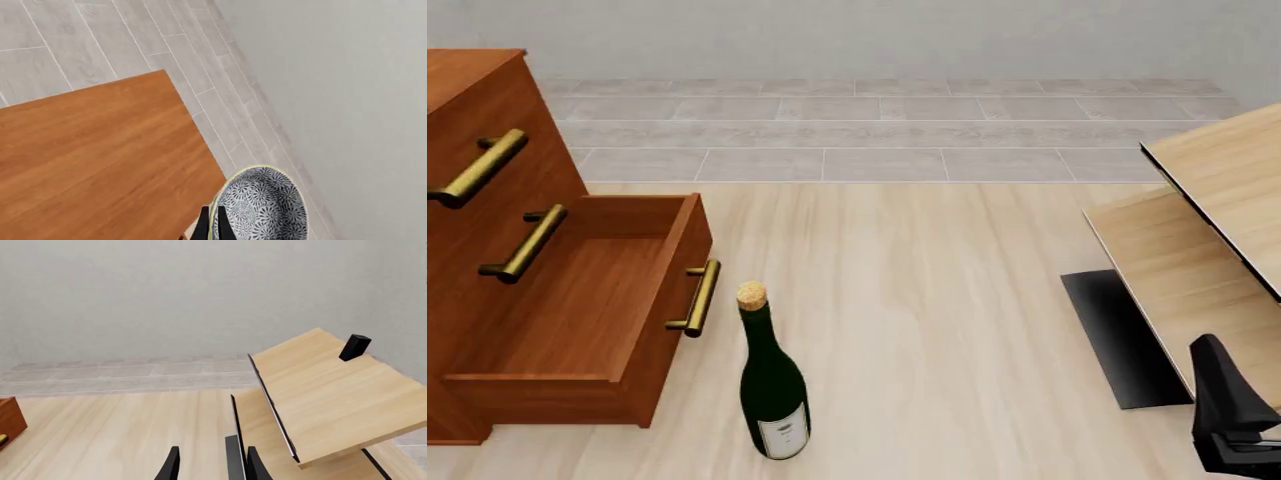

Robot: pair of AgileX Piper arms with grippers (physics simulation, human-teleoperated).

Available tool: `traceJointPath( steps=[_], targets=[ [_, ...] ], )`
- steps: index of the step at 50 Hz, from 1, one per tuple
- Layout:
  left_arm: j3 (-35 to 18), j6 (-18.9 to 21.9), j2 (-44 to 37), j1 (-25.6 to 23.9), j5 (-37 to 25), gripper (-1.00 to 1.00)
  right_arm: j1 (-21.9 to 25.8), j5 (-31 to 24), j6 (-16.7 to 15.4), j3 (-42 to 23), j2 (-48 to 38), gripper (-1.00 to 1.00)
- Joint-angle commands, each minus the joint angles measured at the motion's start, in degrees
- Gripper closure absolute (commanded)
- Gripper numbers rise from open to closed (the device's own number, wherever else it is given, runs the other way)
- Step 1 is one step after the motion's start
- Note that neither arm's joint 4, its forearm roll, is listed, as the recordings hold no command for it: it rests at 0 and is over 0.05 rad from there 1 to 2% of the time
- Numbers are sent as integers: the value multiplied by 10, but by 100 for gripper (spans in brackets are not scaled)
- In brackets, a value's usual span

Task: Put the bowl on top of the cabinet.

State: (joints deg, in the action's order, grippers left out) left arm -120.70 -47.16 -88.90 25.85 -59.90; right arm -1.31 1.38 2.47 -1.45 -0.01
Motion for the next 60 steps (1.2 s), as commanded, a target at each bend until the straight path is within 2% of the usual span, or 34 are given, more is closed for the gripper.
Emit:
traceJointPath(
  steps=[1, 4, 7, 9, 10, 11, 12, 15, 17, 18, 21, 27, 35, 39, 42, 52, 53, 60],
  targets=[
    [-153, 9, -50, 68, -90, 100, -1, 3, 2, 1, 0, -100],
    [-161, 17, -53, 79, -96, 100, -1, 4, 2, 3, 0, -100],
    [-145, 20, -48, 82, -90, 100, 0, 2, 1, 1, 0, -100],
    [-150, 44, -54, 105, -99, 100, 0, 4, 1, 2, 0, -100],
    [-155, 41, -59, 96, -97, 100, 0, 3, 1, 1, 0, -100],
    [-150, 53, -59, 108, -99, 100, 0, 1, 0, 0, 0, -100],
    [-153, 42, -61, 96, -95, 100, -1, 1, 0, -1, 0, -100],
    [-147, 50, -61, 105, -95, 100, -1, 1, 0, -1, 0, -100],
    [-144, 68, -65, 116, -98, 100, 0, 0, -1, -2, 0, -100],
    [-128, 55, -58, 102, -83, 100, 0, 0, -1, -2, 0, -100],
    [-75, 61, -46, 100, -60, 100, 0, 0, 0, -2, 0, -100],
    [-9, 67, -30, 104, -28, 100, -1, 4, 0, 2, 0, -100],
    [20, 86, -27, 121, -17, 100, 0, 3, -1, 2, 0, -100],
    [25, 89, -28, 117, -16, 100, 1, 4, -1, 3, 0, -100],
    [10, 94, -35, 118, -29, 100, 2, -1, -1, -2, 0, -100],
    [58, 107, -26, 129, -4, 100, 3, -6, -2, -5, 0, -100],
    [77, 106, -21, 127, 6, 100, 4, -4, -2, -3, 0, -100],
    [119, 108, -17, 127, 29, 100, 4, -6, -2, -4, 0, -100]
  ],
)
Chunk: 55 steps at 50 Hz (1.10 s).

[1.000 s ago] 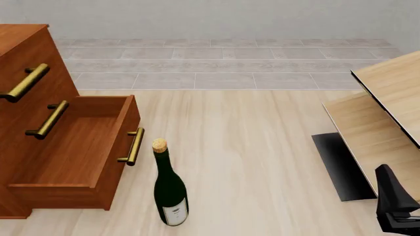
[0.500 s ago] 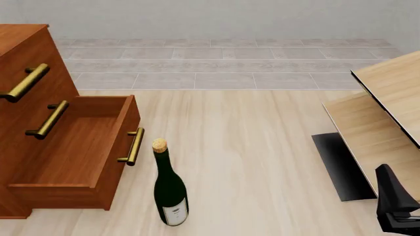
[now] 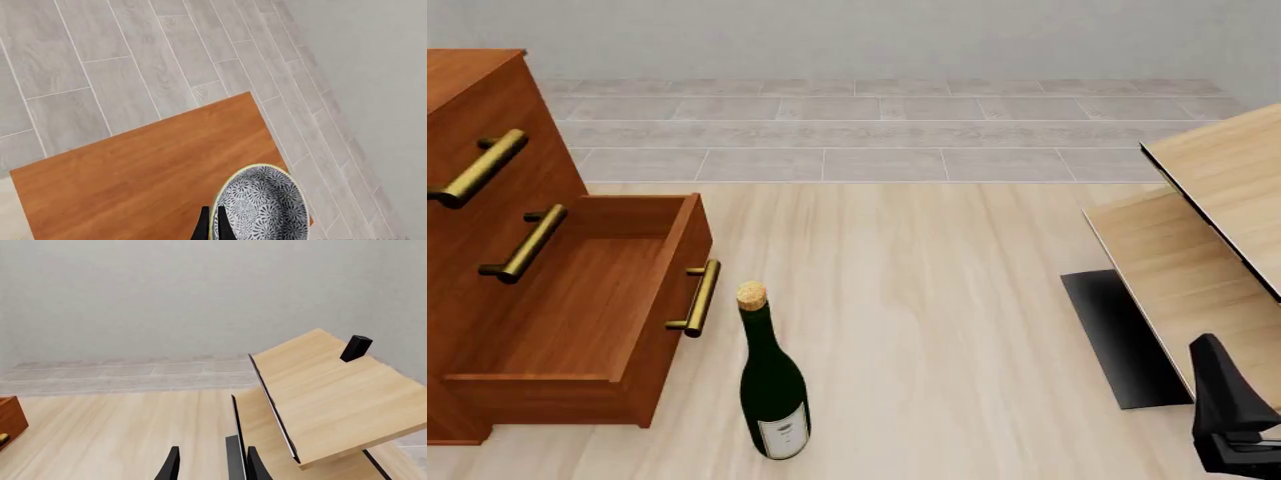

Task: Put the bowl on top of the cabinet.

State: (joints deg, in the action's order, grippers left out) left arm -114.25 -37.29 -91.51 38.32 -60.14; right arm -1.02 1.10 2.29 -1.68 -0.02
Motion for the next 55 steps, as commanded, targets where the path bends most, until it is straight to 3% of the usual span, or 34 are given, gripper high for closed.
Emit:
traceJointPath(
  steps=[1, 19, 55],
  targets=[
    [59, 11, 8, 3, 33, 100, 1, -2, 0, -1, 0, -100],
    [105, 2, 0, -8, 57, 100, -1, 4, 1, 4, 0, -100],
    [110, 20, 9, -9, 60, 100, -4, 8, 7, 1, 0, -100]
  ],
)
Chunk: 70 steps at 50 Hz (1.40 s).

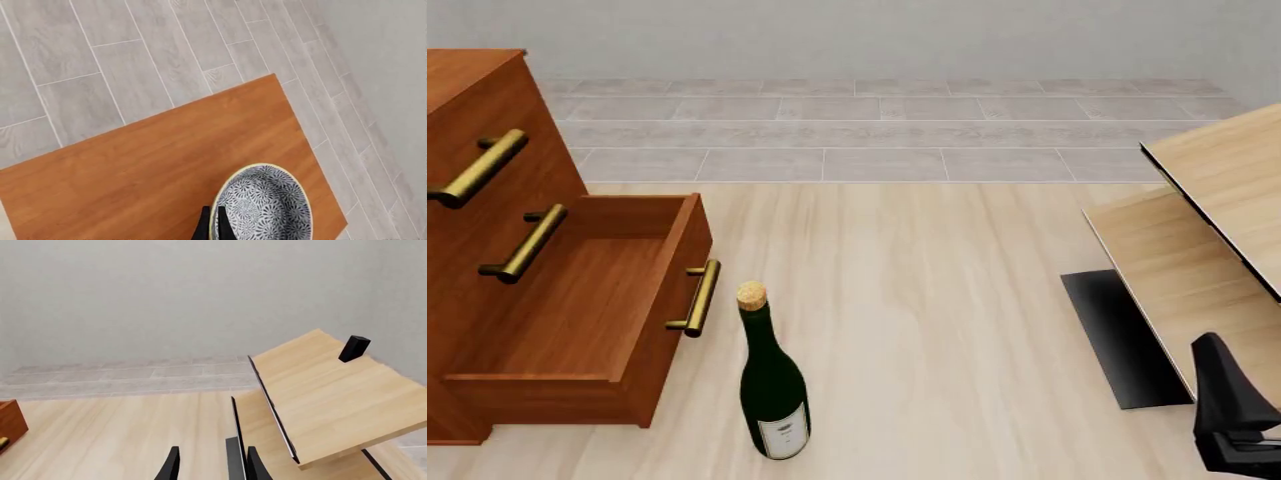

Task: Put the bowl on top of the cabinet.

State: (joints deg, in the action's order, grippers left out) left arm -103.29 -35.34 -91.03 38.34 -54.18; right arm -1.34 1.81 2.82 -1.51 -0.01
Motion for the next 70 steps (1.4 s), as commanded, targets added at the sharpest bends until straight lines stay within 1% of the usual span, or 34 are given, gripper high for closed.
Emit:
traceJointPath(
  steps=[1, 2, 3, 4, 5, 6, 8, 9, 10, 11, 16, 17, 22, 25, 28, 29, 30, 34, 35, 37, 38, 39, 41, 42, 43, 45, 46, 50, 58, 62, 64, 68, 70],
  targets=[
    [1, -10, 10, -20, 10, 100, 0, 1, 1, 0, 0, -100],
    [-2, -7, 8, -18, 3, 100, 0, 2, 1, 0, 0, -100],
    [6, -24, 12, -31, 13, 100, 0, 0, 2, -2, 0, -100],
    [10, -32, 16, -36, 19, 100, 0, 0, 2, -2, 0, -100],
    [2, -28, 12, -40, 11, -100, 0, 0, 2, -2, 0, -100],
    [5, -32, 15, -37, 15, -100, 0, 1, 2, -1, 0, -100],
    [7, -38, 16, -46, 19, -100, -1, 4, 2, 1, 0, -100],
    [4, -35, 16, -41, 16, -100, -1, 2, 2, 0, 0, -100],
    [5, -38, 18, -47, 19, -100, -1, 1, 2, -2, 0, -100],
    [2, -32, 18, -39, 14, -100, -1, 1, 2, -2, 0, -100],
    [1, -40, 23, -47, 18, -100, -1, 2, 2, -1, 0, -100],
    [-3, -36, 22, -44, 14, -100, -1, 2, 2, -1, 0, -100],
    [-14, -42, 32, -45, 11, -100, -1, 3, 2, -1, 0, -100],
    [-25, -38, 40, -36, 1, -100, -2, 3, 3, -1, 0, -100],
    [-27, -47, 49, -39, -1, -100, -2, 5, 3, 0, 0, -100],
    [-34, -41, 51, -31, -7, -100, -2, 2, 3, -2, 0, -100],
    [-34, -47, 59, -30, -5, -100, -2, 0, 3, -4, 0, -100],
    [-50, -42, 73, -10, -19, -100, -1, 2, 2, -3, 0, -100],
    [-51, -50, 78, -12, -18, -100, -1, 2, 2, -2, 0, -100],
    [-58, -47, 77, -12, -26, -100, -1, 1, 2, -3, 0, -100],
    [-57, -49, 82, -5, -26, -100, -1, 1, 2, -3, 0, -100],
    [-61, -55, 87, -13, -23, -100, 0, 0, 2, -4, 0, -100],
    [-69, -48, 90, 4, -32, -100, 0, 0, 2, -4, 0, -100],
    [-70, -57, 94, -10, -27, -100, 0, 4, 2, 0, 0, -100],
    [-78, -51, 93, 0, -34, -100, 0, 4, 2, 0, 0, -100],
    [-80, -59, 98, -5, -34, -100, 0, 1, 1, -3, 0, -100],
    [-87, -55, 98, 2, -38, -100, 0, 2, 1, -2, 0, -100],
    [-94, -59, 106, 1, -41, -100, 0, 1, 1, -3, 0, -100],
    [-95, -65, 123, -8, -41, -100, 0, 2, 1, -2, 0, -100],
    [-83, -71, 137, -22, -32, -100, 0, 2, 1, -2, 0, -100],
    [-79, -68, 144, -18, -30, -100, 0, 1, 1, -3, 0, -100],
    [-65, -66, 161, -36, -21, -100, 0, 3, 1, -1, 0, -100],
    [-61, -68, 167, -35, -19, -100, 0, 3, 1, -1, 0, -100]
  ],
)
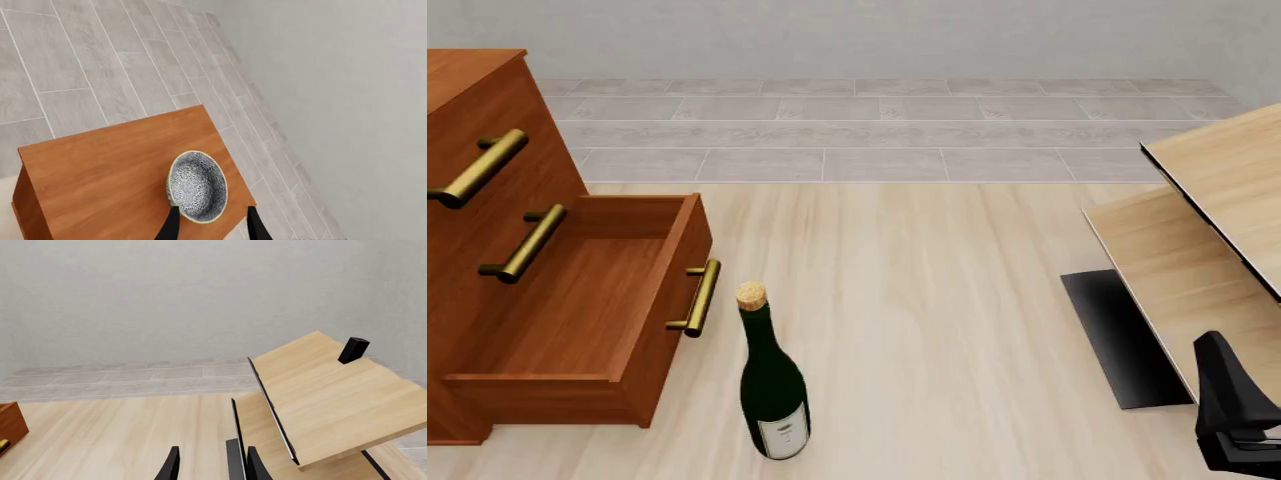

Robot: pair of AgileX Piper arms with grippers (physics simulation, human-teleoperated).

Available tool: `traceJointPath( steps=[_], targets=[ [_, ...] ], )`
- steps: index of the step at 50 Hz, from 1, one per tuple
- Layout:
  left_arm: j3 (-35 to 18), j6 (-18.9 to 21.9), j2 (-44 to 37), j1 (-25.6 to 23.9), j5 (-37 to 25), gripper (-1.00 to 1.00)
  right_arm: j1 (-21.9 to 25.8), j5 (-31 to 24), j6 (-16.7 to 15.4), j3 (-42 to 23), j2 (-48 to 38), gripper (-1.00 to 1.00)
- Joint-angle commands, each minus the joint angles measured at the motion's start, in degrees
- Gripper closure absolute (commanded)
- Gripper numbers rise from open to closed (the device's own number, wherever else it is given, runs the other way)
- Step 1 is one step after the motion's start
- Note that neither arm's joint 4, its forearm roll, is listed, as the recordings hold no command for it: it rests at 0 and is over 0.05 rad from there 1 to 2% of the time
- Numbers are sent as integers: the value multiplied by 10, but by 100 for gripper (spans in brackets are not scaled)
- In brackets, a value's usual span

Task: Put the bowl on top of the cabinet.

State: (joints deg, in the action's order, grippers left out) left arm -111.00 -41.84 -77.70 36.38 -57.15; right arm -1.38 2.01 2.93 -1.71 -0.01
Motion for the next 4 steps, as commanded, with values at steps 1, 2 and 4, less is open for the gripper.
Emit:
traceJointPath(
  steps=[1, 2, 4],
  targets=[
    [20, -4, 40, -17, 13, -100, 0, 1, 0, 1, 0, -100],
    [27, -9, 47, -23, 19, -100, 0, 2, 0, 1, 0, -100],
    [31, -7, 51, -32, 20, -100, 0, 4, -1, 3, 0, -100]
  ],
)
